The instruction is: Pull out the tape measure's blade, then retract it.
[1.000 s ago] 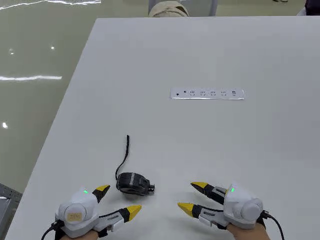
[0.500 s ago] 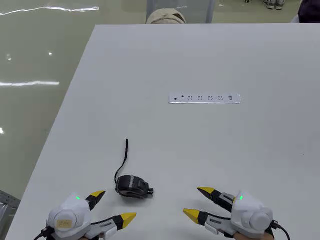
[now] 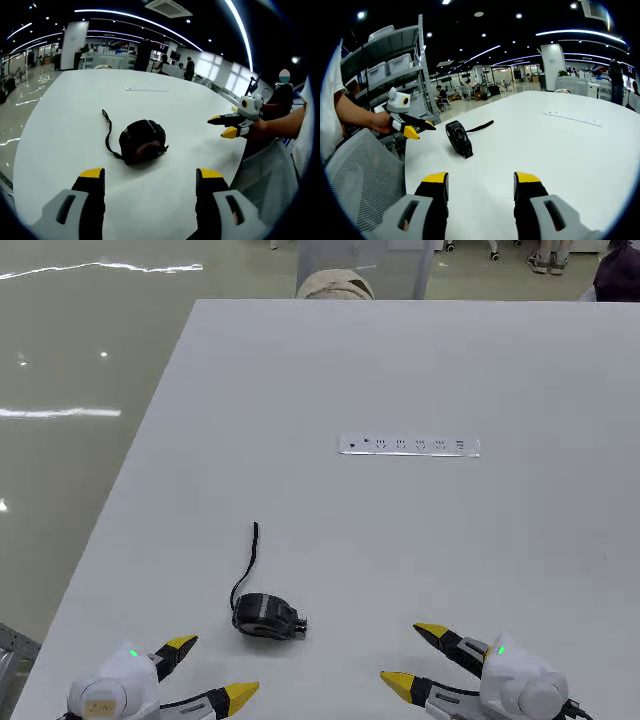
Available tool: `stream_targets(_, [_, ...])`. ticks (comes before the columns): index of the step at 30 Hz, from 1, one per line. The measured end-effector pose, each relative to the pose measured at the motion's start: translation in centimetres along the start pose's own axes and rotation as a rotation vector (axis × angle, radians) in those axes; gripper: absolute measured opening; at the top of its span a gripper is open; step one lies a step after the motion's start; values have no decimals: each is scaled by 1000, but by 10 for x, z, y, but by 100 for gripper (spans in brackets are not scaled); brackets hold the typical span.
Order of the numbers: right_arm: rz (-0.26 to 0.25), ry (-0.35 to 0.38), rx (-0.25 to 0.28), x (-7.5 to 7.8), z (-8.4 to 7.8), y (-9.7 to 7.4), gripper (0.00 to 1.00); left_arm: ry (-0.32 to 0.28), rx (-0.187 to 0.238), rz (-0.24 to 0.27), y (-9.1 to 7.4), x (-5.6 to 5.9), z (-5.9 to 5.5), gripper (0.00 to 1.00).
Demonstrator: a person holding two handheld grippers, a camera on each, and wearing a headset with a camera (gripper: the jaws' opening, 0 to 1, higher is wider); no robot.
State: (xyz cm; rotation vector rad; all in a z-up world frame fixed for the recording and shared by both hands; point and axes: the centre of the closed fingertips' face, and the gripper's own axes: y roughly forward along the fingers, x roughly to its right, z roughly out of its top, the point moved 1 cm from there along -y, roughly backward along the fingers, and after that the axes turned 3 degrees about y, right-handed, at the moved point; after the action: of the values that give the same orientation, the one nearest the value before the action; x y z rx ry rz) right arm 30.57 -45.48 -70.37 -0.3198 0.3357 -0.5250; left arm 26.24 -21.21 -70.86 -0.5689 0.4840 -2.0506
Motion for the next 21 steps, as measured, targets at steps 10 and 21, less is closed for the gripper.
stream_targets(10, [-24, 19, 7, -2, -3, -18, 58, 0, -3, -9, -6, 6, -8, 73])
stream_targets(21, [-41, 14, 23, -9, -3, -36, 63, -32, 19, 0, -15, 5, -11, 75])
